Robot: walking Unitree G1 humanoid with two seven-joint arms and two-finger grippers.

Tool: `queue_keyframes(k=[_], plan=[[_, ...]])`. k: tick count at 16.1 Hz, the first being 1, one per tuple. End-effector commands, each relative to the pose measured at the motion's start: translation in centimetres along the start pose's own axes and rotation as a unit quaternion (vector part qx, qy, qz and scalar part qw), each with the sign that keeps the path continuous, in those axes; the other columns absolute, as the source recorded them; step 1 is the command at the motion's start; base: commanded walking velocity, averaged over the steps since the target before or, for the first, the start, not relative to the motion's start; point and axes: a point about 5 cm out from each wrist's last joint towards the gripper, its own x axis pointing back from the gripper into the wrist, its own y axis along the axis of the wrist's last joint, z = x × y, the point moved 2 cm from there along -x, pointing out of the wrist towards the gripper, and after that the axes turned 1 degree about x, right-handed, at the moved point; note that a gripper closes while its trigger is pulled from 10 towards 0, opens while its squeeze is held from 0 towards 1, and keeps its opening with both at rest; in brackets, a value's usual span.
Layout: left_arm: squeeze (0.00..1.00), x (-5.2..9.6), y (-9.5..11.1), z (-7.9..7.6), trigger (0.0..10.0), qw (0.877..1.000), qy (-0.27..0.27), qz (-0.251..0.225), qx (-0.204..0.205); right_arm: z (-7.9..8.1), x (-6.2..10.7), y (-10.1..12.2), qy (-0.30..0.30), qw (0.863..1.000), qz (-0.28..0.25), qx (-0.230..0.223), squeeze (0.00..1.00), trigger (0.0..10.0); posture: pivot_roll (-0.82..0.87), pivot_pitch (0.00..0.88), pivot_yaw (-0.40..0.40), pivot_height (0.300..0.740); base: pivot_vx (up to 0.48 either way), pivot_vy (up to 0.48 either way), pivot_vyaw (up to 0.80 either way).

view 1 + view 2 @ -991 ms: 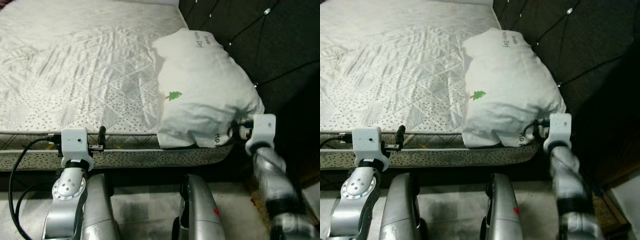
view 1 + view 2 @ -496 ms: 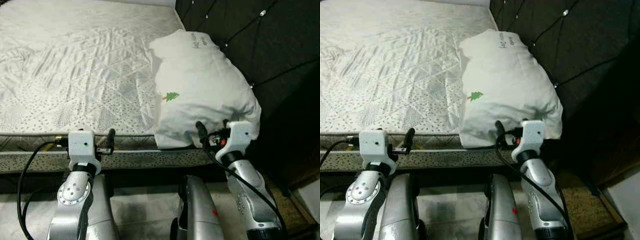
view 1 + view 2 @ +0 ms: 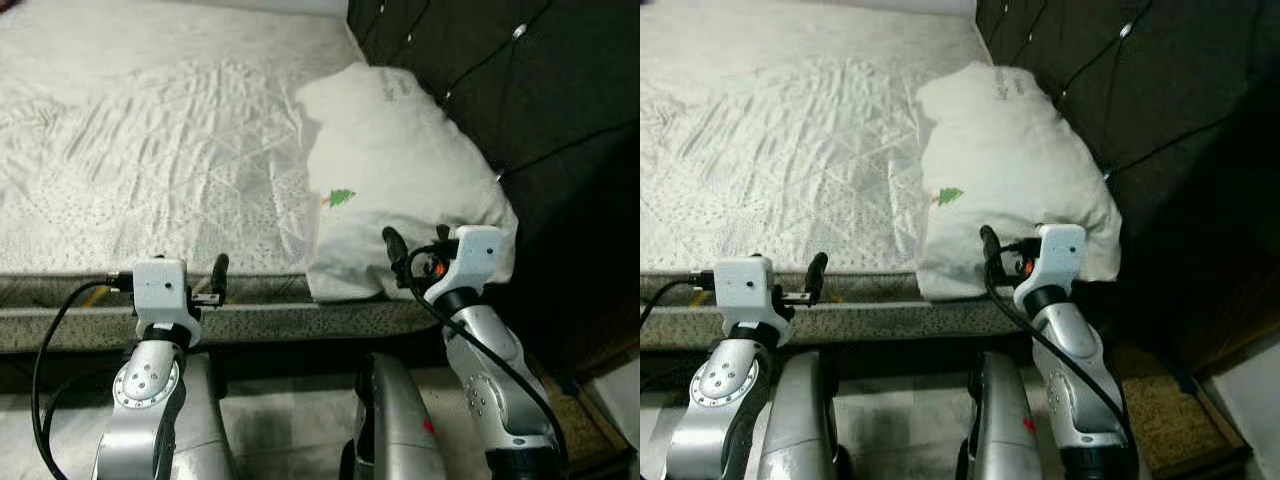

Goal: Clean up the room

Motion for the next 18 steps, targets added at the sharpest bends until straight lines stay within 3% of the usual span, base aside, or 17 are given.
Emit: queue_keyframes(k=[1,8,13,18], plan=[[0.00,-0.3,0.2,-0.3,10.0,1.000,-0.007,-0.004,0.000,-0.4,-0.2,0.7,-0.010,1.000,-0.007,0.000,0.00,10.0,0.01,0.016,-0.099,0.582,0.000,0.000,0.00],[0.00,-0.5,-0.1,-0.5,10.0,1.000,-0.008,0.001,0.010,-0.4,-0.5,0.5,-0.010,1.000,-0.002,-0.004,0.00,10.0,0.01,0.000,-0.100,0.667,0.000,0.000,0.00],[0.00,-1.5,0.2,-1.3,10.0,1.000,-0.014,-0.010,-0.001,-0.8,-1.1,0.3,-0.026,1.000,-0.003,-0.011,0.00,10.0,0.01,0.000,-0.102,0.737,0.000,0.000,0.00],[0.00,-1.7,-1.1,-2.2,10.0,1.000,-0.026,0.003,0.008,-0.9,-1.0,-1.3,-0.047,0.999,0.015,-0.020,0.00,10.0,0.02,0.000,-0.114,0.740,0.000,0.000,0.00]])
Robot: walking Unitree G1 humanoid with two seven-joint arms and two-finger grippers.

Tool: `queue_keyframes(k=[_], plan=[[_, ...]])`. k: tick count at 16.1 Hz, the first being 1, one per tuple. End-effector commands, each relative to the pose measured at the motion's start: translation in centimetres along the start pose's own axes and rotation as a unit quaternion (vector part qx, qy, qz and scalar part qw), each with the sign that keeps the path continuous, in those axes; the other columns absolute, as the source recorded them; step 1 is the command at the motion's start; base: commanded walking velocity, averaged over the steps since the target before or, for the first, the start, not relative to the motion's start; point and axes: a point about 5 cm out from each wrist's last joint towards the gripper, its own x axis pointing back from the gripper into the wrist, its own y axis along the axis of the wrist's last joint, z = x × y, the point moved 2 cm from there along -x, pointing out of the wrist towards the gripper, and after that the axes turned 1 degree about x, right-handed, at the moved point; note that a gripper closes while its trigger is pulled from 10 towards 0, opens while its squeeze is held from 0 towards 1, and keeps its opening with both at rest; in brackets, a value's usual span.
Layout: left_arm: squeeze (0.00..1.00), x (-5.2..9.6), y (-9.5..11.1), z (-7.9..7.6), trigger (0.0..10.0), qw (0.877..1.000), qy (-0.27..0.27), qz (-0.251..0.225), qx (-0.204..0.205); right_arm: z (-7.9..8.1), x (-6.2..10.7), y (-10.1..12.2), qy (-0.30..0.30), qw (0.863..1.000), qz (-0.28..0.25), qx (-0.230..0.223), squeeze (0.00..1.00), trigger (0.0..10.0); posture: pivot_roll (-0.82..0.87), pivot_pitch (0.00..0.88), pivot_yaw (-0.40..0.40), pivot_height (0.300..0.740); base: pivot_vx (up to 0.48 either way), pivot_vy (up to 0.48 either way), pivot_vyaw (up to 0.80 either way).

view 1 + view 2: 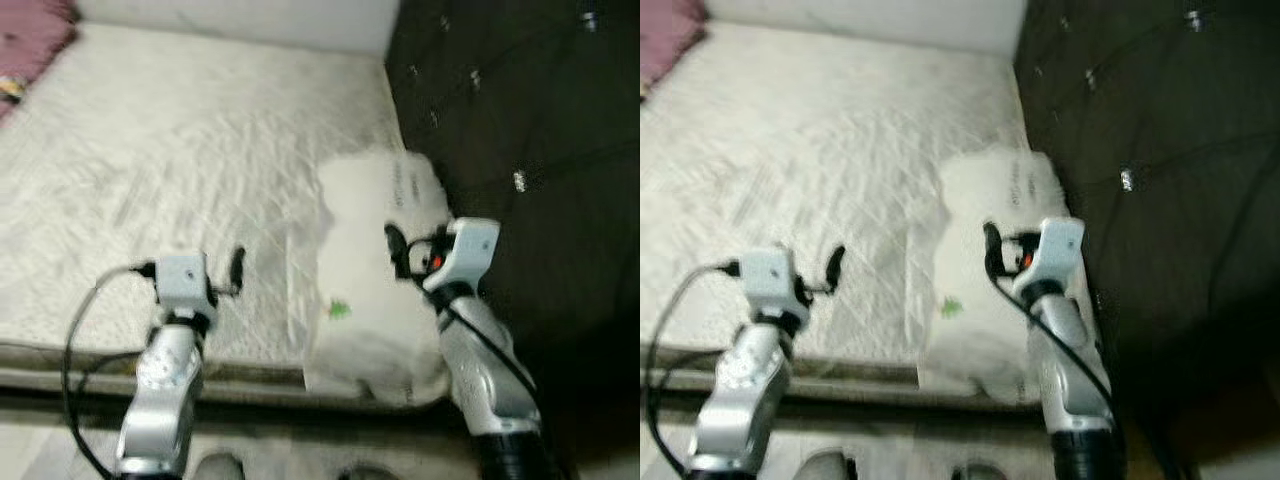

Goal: Clean up the room

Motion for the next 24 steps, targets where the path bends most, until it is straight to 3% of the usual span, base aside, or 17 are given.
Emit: queue_keyframes(k=[1,4,8,11,24], plan=[[0.00,0.1,-0.7,-0.3,10.0,1.000,-0.002,0.010,-0.002,-0.7,0.2,-0.7,-0.020,1.000,0.011,-0.004,0.00,10.0,0.02,0.000,-0.112,0.740,0.000,0.000,0.00],[0.00,-0.2,-1.0,-0.2,10.0,1.000,-0.002,0.012,-0.008,-0.9,0.0,-1.0,-0.030,1.000,0.009,0.001,0.00,10.0,0.01,0.000,-0.087,0.740,0.000,0.000,0.00],[0.00,-0.7,-1.9,0.2,10.0,1.000,-0.002,0.021,-0.019,-2.8,0.1,-3.2,-0.082,0.995,0.052,0.017,0.00,10.0,0.00,0.000,-0.077,0.740,0.000,0.000,0.00],[0.00,-1.0,-2.6,0.5,10.0,0.999,0.001,0.026,-0.024,-2.7,-0.2,-3.6,-0.081,0.995,0.056,0.035,0.00,10.0,0.00,0.000,-0.075,0.740,0.000,0.000,0.00],[0.00,-1.0,-2.6,0.5,10.0,0.999,0.001,0.026,-0.024,-2.7,-0.2,-3.6,-0.081,0.995,0.056,0.035,0.00,10.0,0.00,0.000,-0.075,0.740,0.000,0.000,0.00]])
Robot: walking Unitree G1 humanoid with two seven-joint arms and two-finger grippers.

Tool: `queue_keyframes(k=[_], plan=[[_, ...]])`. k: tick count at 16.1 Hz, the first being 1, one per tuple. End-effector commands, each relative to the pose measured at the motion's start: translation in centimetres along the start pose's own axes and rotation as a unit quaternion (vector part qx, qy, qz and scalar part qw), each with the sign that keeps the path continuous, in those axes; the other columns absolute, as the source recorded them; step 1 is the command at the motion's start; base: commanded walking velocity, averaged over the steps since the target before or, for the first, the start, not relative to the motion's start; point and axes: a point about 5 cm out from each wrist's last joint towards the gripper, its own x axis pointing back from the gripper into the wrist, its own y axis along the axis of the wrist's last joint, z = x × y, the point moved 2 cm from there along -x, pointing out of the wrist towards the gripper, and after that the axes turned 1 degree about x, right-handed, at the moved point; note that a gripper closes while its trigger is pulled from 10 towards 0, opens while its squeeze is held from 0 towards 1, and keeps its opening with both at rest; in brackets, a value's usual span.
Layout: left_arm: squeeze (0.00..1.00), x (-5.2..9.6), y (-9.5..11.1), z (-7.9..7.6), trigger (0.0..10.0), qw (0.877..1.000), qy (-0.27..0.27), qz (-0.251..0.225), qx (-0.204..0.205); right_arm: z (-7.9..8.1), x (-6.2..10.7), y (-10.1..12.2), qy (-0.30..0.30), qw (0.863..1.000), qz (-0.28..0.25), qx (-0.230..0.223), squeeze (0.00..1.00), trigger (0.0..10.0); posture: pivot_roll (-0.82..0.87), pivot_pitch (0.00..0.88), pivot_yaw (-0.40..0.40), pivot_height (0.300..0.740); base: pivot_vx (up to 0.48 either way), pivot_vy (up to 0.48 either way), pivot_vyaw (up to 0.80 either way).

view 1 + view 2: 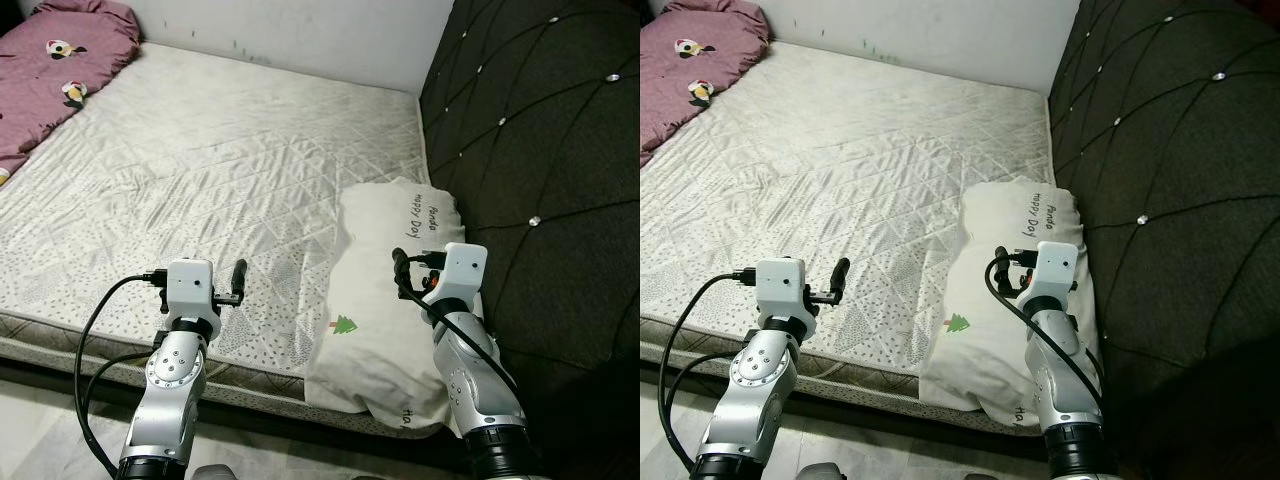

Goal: Clean up the room

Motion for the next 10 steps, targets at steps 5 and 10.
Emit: queue_keyframes(k=[5,10], plan=[[0.00,-0.14,0.14,-0.28,10.0,1.000,-0.004,-0.003,-0.004,-0.60,-0.05,0.15,-0.011,1.000,-0.002,0.003,0.00,10.0,0.00,0.000,-0.075,0.740,0.000,0.000,0.00],[0.00,-0.14,0.14,-0.28,10.0,1.000,-0.004,-0.003,-0.004,-0.60,-0.05,0.15,-0.011,1.000,-0.002,0.003,0.00,10.0,0.00,0.000,-0.075,0.740,0.000,0.000,0.00]])
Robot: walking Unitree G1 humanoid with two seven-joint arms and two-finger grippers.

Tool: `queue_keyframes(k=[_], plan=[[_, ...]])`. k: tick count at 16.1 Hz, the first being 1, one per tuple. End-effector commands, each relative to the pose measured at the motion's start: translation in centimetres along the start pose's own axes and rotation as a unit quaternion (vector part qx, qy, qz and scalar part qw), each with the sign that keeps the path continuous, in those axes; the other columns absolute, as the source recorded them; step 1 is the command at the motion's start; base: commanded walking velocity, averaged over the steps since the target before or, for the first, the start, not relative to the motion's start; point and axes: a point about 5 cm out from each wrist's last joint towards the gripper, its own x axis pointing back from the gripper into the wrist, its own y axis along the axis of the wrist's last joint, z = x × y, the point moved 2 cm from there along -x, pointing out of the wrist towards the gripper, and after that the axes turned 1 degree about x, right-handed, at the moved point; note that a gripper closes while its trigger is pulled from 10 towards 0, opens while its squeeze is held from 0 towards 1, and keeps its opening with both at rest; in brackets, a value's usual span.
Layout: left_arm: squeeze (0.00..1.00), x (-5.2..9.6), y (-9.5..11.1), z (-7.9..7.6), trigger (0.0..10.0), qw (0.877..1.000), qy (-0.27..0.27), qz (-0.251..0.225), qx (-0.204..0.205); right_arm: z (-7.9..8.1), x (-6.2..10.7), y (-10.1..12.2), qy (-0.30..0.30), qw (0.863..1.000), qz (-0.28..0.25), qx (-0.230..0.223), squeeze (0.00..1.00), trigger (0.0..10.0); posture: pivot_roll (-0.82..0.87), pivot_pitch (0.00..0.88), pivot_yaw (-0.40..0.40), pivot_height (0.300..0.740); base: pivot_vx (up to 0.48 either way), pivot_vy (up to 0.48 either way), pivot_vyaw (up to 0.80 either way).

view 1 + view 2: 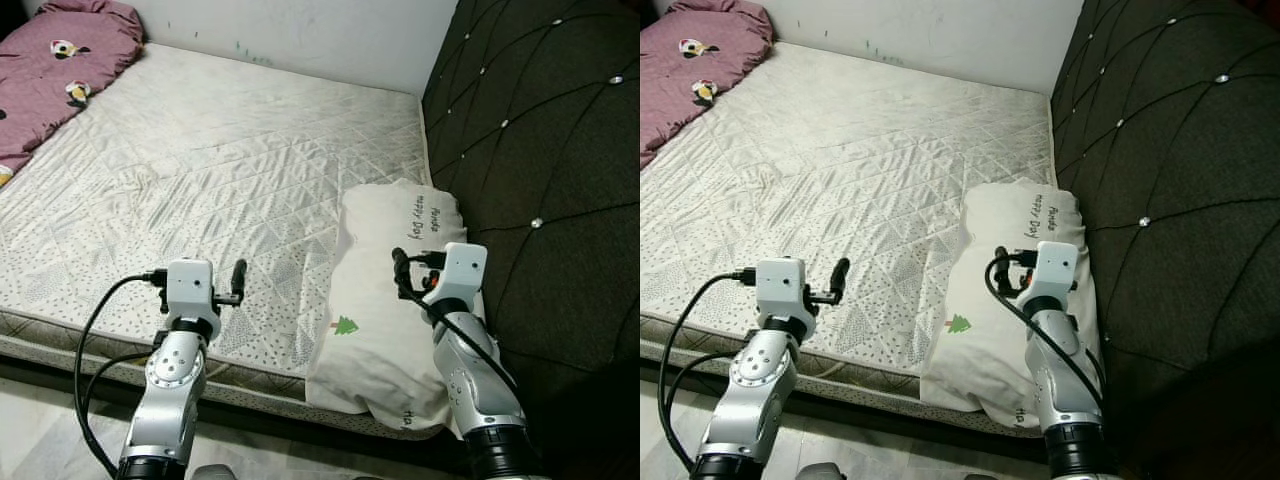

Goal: Clean up the room

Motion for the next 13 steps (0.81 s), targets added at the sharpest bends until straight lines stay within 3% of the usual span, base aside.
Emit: queue_keyframes(k=[1,8,9,10,11,13], plan=[[0.00,-0.1,0.1,-0.3,10.0,1.000,-0.004,-0.003,-0.004,-0.6,-0.1,0.1,-0.011,1.000,-0.002,0.003,0.00,10.0,0.00,0.000,-0.075,0.740,0.000,0.000,0.00],[0.00,-0.1,0.1,-0.3,10.0,1.000,-0.004,-0.003,-0.004,-0.6,-0.1,0.1,-0.011,1.000,-0.002,0.003,0.00,10.0,0.00,0.000,-0.075,0.740,0.000,0.000,0.00],[0.00,-0.3,0.1,-0.3,10.0,1.000,-0.004,-0.005,-0.005,-0.6,-0.2,0.2,-0.013,1.000,-0.005,0.004,0.00,10.0,0.00,0.000,0.000,0.740,0.000,0.000,0.00],[0.00,-1.5,0.8,-1.5,10.0,0.999,-0.026,-0.021,-0.010,-3.6,1.2,-0.3,-0.077,0.996,-0.016,0.030,0.00,10.0,-0.10,0.000,0.017,0.740,0.000,0.000,0.00],[0.00,-1.9,1.1,-1.9,10.0,0.999,-0.036,-0.027,-0.013,-4.9,1.9,-0.5,-0.104,0.994,-0.021,0.042,0.00,10.0,-0.10,0.000,0.015,0.740,0.000,0.000,0.00],[0.00,-1.9,1.1,-1.8,10.0,0.999,-0.034,-0.026,-0.014,-4.9,1.8,-0.3,-0.103,0.993,-0.021,0.051,0.00,10.0,-0.10,0.000,-0.003,0.740,0.000,0.000,0.00]])
